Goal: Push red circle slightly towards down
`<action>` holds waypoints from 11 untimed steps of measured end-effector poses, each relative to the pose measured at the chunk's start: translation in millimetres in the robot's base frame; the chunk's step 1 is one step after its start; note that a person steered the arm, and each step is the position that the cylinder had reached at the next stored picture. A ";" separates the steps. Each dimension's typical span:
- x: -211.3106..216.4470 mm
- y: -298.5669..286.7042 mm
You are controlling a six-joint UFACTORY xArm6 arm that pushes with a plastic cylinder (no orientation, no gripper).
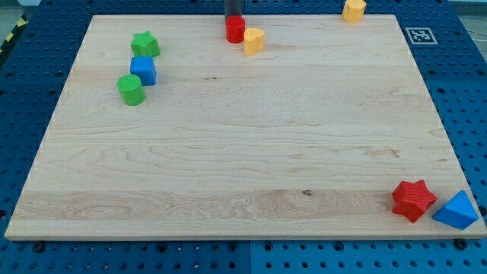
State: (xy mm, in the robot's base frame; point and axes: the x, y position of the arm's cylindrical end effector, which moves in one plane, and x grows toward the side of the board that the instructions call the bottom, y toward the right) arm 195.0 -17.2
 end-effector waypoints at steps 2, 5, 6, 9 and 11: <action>4.1 19.5; 17.5 -5.9; 21.4 -10.3; 85.7 -10.0; 123.8 -6.8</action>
